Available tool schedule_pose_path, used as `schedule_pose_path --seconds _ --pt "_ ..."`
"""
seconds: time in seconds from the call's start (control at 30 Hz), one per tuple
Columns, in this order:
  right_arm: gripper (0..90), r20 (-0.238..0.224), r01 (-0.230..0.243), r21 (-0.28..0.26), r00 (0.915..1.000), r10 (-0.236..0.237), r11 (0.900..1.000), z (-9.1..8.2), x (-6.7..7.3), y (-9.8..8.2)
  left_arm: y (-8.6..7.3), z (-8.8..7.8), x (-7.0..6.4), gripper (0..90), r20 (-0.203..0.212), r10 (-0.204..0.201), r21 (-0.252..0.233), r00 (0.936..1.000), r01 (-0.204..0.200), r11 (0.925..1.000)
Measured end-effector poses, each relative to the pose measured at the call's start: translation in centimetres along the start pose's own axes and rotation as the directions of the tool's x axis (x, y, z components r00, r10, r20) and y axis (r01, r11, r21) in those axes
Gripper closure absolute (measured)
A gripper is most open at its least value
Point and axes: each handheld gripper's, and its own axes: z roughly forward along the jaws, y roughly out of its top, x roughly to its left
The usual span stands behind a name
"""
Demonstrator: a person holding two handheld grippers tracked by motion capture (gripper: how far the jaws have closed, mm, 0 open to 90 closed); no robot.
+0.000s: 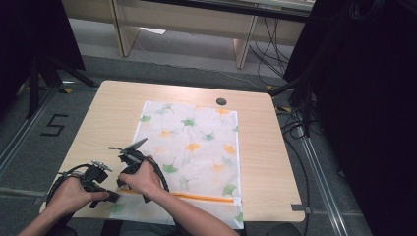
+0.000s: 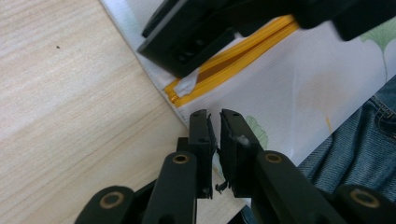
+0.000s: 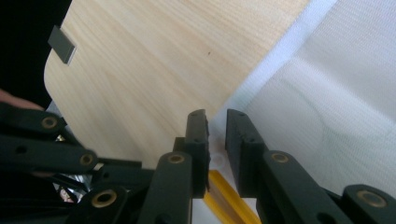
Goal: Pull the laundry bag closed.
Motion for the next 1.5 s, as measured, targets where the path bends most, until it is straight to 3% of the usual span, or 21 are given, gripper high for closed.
schedule_pose_path --seconds 0.2,0.3,0.33,0.37,0.43,0.5,0.63,0.73,0.77,1.03,1.23,1.5 --pt "79.7 -0.011 -0.022 0.006 0.9997 0.023 1.000 -0.4 0.2 -0.3 0.0 0.1 0.2 82.4 -0.002 -0.017 0.010 0.9999 0.017 0.9998" --pt "78.5 -0.044 -0.021 0.003 0.9988 0.021 1.000 -0.7 0.2 -0.6 0.0 0.3 0.2 82.4 -0.009 -0.029 0.003 0.9995 0.029 0.9996" --pt "78.3 -0.033 -0.019 0.015 0.9993 0.020 1.000 -0.8 0.1 -0.7 0.0 0.4 0.3 82.6 0.008 -0.023 -0.001 0.9997 0.023 0.9997" --pt "78.1 -0.053 0.001 0.013 0.9986 0.000 1.000 -0.9 0.0 -0.8 0.0 0.4 0.3 82.8 0.011 -0.023 0.001 0.9997 0.023 0.9997" --pt "78.0 -0.050 -0.013 0.015 0.9986 0.014 1.000 -1.2 0.2 -0.9 0.0 0.3 0.3 83.2 0.011 -0.016 0.014 0.9998 0.016 0.9998" --pt "77.8 -0.062 0.005 0.005 0.9980 -0.005 1.000 -1.4 0.4 -0.9 0.0 0.4 0.3 83.3 0.000 -0.012 0.011 0.9999 0.012 0.9999" --pt "77.4 -0.065 0.024 0.040 0.9977 -0.021 0.999 -1.5 1.1 -0.8 -0.1 0.5 0.3 83.4 -0.010 -0.021 -0.003 0.9997 0.021 0.9998" --pt "77.4 -0.048 0.023 0.045 0.9986 -0.021 0.999 -1.4 1.2 -0.8 -0.1 0.6 0.3 83.5 -0.013 -0.017 -0.006 0.9998 0.017 0.9998" --pt "77.4 -0.023 0.035 0.054 0.9992 -0.034 0.998 -1.1 1.1 -0.8 -0.1 0.6 0.3 83.5 -0.014 -0.020 -0.006 0.9997 0.020 0.9998" --pt "77.4 -0.003 0.039 0.069 0.9992 -0.039 0.997 -0.5 1.5 -0.8 0.0 0.6 0.4 83.7 -0.015 -0.003 -0.003 0.9999 0.003 1.0000" --pt "80.2 0.023 0.090 0.085 0.9955 -0.092 0.992 -0.2 1.4 -0.9 0.0 0.7 0.4 83.7 -0.010 -0.007 -0.010 0.9999 0.007 0.9999" --pt "82.1 0.024 0.096 0.095 0.9948 -0.098 0.991 -0.5 1.3 -0.8 0.0 0.7 0.4 84.1 -0.011 0.005 0.001 0.9999 -0.004 1.0000"
